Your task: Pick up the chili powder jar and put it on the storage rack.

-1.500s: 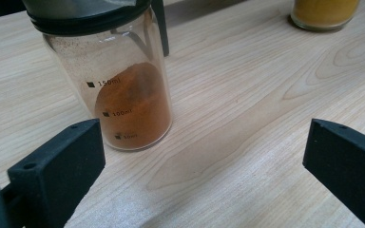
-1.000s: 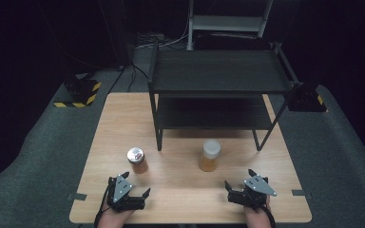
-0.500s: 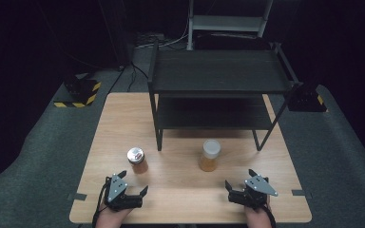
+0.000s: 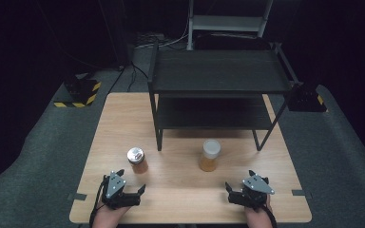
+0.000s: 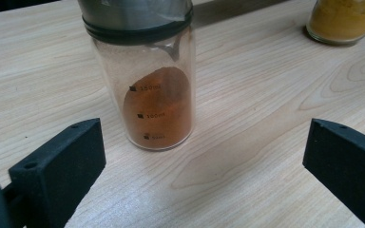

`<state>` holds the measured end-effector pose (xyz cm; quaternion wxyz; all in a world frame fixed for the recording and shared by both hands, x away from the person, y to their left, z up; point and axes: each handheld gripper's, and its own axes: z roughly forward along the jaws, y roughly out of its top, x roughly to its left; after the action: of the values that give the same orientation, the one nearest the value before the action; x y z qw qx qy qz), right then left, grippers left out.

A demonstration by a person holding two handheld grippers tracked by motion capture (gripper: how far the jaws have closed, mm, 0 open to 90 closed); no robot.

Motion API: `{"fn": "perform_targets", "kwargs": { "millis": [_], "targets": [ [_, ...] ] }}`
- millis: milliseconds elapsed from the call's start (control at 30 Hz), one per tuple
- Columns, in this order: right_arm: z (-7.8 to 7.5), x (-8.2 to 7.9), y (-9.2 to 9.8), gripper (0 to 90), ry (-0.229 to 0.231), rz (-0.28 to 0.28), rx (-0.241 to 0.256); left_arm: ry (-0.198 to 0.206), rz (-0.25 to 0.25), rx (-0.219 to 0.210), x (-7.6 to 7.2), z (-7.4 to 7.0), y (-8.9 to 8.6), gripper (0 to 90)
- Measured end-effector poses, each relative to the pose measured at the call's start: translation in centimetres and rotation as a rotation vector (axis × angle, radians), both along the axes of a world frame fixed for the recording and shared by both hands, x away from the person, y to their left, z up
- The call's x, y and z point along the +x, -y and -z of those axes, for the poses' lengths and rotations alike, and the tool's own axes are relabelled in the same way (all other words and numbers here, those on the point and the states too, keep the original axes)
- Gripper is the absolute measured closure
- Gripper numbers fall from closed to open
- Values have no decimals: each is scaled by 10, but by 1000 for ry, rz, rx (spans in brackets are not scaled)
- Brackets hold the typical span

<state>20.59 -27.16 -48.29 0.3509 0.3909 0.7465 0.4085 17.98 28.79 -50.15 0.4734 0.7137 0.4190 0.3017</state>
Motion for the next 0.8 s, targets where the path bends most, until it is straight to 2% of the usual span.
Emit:
{"fn": "perform_targets", "kwargs": {
  "millis": [133, 267, 533, 667, 800],
  "targets": [
    [-1, 0, -1, 0, -7, 2, -6, 4, -4, -11, 1, -3, -1, 6],
    [-1, 0, -1, 0, -7, 7, -7, 25, -9, -33, 3, -9, -4, 7],
    [-1, 0, -1, 0, -5, 8, -2, 31, -22, -31, 8, -18, -6, 5],
    [-1, 0, -1, 0, -5, 8, -3, 30, -27, -44, 13, -19, -8, 5],
    [-1, 0, 0, 0, -6, 9, 0, 35, -27, -38, 17, -20, -8, 5]
  ]
}}
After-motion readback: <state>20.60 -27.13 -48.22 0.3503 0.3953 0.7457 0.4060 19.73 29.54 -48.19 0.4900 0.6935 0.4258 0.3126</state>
